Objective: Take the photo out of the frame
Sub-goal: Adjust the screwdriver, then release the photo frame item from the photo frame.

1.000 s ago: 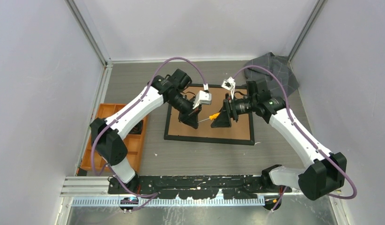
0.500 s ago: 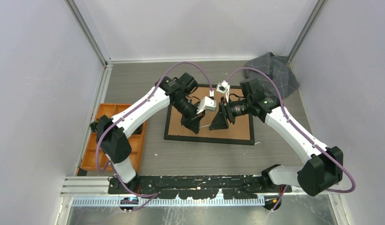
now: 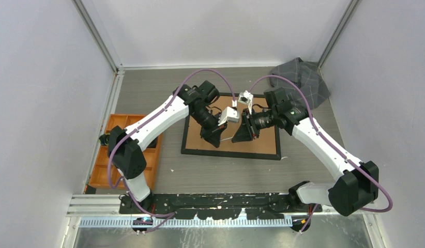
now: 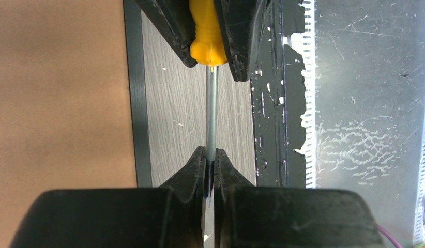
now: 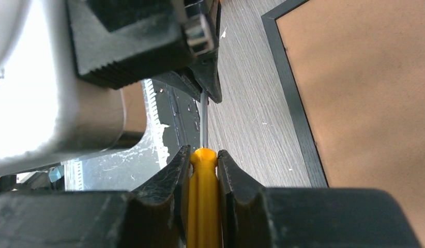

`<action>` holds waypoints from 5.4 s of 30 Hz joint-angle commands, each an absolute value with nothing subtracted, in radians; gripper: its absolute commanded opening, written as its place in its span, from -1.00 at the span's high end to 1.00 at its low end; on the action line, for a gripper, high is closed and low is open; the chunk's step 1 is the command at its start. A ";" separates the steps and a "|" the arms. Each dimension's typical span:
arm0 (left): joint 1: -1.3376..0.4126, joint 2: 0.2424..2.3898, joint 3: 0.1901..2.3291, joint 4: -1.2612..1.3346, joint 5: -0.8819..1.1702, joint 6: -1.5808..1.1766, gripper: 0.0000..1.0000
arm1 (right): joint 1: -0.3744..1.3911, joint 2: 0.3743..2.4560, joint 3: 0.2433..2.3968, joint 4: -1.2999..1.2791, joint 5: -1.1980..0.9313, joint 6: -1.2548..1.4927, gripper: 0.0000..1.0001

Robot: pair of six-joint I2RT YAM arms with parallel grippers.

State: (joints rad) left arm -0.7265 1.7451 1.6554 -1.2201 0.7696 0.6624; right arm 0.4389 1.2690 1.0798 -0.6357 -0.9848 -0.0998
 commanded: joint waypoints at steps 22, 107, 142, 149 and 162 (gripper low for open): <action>-0.272 1.538 1.200 -0.557 0.564 0.007 -0.79 | 0.384 1.496 1.087 -0.201 -0.816 0.507 0.98; -0.211 2.119 0.908 0.446 0.850 -0.798 -0.04 | 0.351 2.002 1.320 -0.385 -0.899 0.406 0.99; -0.295 2.091 0.850 0.395 0.733 -0.829 0.30 | 0.517 1.988 1.230 -0.200 -0.820 0.617 0.99; -0.305 2.091 0.850 0.393 0.737 -0.828 0.37 | 0.548 2.001 1.372 -0.316 -0.680 0.539 0.98; -0.310 2.089 0.851 0.392 0.730 -0.834 0.39 | 0.717 2.005 1.567 -0.522 -0.378 0.504 0.99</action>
